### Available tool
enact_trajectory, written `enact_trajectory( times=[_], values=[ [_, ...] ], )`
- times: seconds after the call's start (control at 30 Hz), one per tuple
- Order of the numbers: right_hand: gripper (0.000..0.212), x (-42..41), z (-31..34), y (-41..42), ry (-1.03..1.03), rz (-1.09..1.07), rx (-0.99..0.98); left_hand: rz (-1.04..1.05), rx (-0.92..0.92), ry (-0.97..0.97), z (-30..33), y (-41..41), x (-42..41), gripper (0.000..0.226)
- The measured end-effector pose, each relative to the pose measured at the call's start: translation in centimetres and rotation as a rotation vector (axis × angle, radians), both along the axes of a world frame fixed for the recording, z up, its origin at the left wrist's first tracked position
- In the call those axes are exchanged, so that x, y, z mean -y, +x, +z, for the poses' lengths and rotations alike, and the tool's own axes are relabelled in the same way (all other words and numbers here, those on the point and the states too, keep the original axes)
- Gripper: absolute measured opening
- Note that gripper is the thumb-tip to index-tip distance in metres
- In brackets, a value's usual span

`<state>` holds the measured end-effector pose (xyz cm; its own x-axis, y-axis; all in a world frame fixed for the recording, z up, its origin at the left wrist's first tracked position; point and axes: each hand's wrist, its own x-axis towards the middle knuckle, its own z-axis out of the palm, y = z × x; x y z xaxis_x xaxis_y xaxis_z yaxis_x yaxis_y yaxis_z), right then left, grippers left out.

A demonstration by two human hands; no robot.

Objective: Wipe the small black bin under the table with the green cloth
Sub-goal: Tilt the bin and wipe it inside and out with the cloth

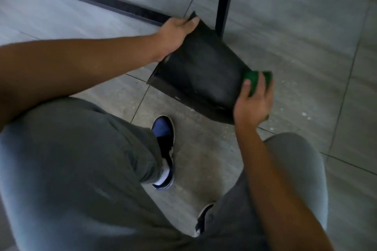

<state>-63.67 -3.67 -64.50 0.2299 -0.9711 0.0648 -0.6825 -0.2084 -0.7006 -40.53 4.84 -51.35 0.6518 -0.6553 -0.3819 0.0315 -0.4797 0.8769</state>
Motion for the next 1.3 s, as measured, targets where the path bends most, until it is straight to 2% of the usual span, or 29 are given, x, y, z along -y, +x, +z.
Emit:
enact_trajectory(
  times=[0.03,0.07,0.1,0.17,0.23,0.3,0.37,0.4,0.43,0.5,0.57,0.6,0.63,0.7,0.73,0.77,0.83,0.87,0.9,0.93,1.0,1.03,1.07,1.17,1.2,1.23,1.3],
  values=[
    [0.057,0.6,0.4,-0.7,0.079,-0.089,0.029,-0.024,-0.004,0.015,0.0,-0.3,0.2,0.038],
    [0.057,-0.1,1.4,0.0,0.071,-0.095,0.037,-0.046,0.007,0.030,0.2,-0.7,0.6,0.035],
    [0.054,-1.6,2.8,2.0,-0.033,-0.011,0.054,-0.060,0.028,0.044,0.2,-0.9,0.9,0.032],
    [0.048,-5.5,6.2,6.9,-0.226,0.299,0.080,-0.055,0.060,0.033,0.4,-1.2,1.5,0.032],
    [0.048,-6.2,6.5,8.5,-0.312,0.520,0.038,0.006,0.049,0.002,0.1,-1.0,1.1,0.033],
    [0.051,-1.9,3.6,5.5,-0.240,0.371,-0.029,0.046,0.047,-0.004,0.2,-0.6,0.1,0.034],
    [0.056,2.4,1.1,1.0,0.006,0.047,0.005,0.058,0.078,0.017,-0.1,-0.5,-0.8,0.037],
    [0.055,1.8,1.5,0.5,0.060,-0.020,0.002,0.055,0.092,0.021,-0.1,-0.7,-0.8,0.039],
    [0.051,-0.1,2.1,1.3,0.011,-0.005,0.010,0.042,0.092,0.025,0.0,-1.1,-0.4,0.039],
    [0.046,-4.8,4.8,5.4,-0.192,0.240,0.043,0.042,0.080,0.017,0.1,-1.7,0.4,0.037],
    [0.045,-6.2,5.5,6.4,-0.288,0.489,0.042,0.073,0.073,0.006,0.1,-1.9,0.1,0.035],
    [0.046,-4.5,4.7,5.3,-0.277,0.482,0.017,0.093,0.067,0.011,0.2,-1.8,-0.2,0.035],
    [0.047,-1.8,3.1,3.5,-0.210,0.359,-0.005,0.098,0.064,0.022,0.2,-1.7,-0.4,0.036],
    [0.050,2.0,1.5,-0.1,0.061,-0.007,-0.003,0.081,0.089,0.040,-0.1,-2.1,-0.2,0.039],
    [0.049,0.8,2.4,0.2,0.083,-0.055,0.005,0.076,0.100,0.036,0.0,-2.4,0.2,0.039],
    [0.047,-1.5,3.6,2.1,-0.003,0.013,0.065,0.071,0.107,0.031,0.3,-2.9,0.7,0.038],
    [0.043,-6.3,6.7,6.0,-0.216,0.362,0.126,0.110,0.101,0.017,0.3,-3.0,1.4,0.034],
    [0.043,-6.8,6.6,6.3,-0.245,0.475,0.118,0.136,0.097,0.015,0.0,-2.8,1.1,0.032],
    [0.043,-5.5,5.9,5.5,-0.268,0.478,0.083,0.160,0.103,0.017,-0.2,-2.5,0.6,0.032],
    [0.044,-3.0,3.9,4.1,-0.248,0.355,0.051,0.171,0.105,0.030,-0.2,-2.2,0.1,0.034],
    [0.045,1.3,0.3,0.9,-0.059,-0.038,0.052,0.170,0.121,0.057,0.1,-2.2,-0.3,0.038],
    [0.045,0.5,0.8,0.8,-0.016,-0.126,0.053,0.161,0.135,0.063,0.2,-2.2,0.0,0.037],
    [0.043,-1.5,1.5,1.8,-0.046,-0.108,0.092,0.158,0.144,0.060,0.2,-2.2,0.5,0.033],
    [0.039,-7.9,5.4,5.7,-0.225,0.374,0.176,0.223,0.115,0.042,0.5,-2.0,1.0,0.029],
    [0.038,-7.5,4.8,5.3,-0.283,0.449,0.162,0.229,0.110,0.043,0.2,-1.7,0.7,0.031],
    [0.037,-6.0,3.6,4.0,-0.330,0.396,0.114,0.222,0.107,0.067,0.0,-1.7,0.3,0.035],
    [0.037,-1.4,-0.3,1.0,-0.247,0.058,0.056,0.206,0.106,0.095,0.5,-2.1,-0.2,0.039]
  ],
)
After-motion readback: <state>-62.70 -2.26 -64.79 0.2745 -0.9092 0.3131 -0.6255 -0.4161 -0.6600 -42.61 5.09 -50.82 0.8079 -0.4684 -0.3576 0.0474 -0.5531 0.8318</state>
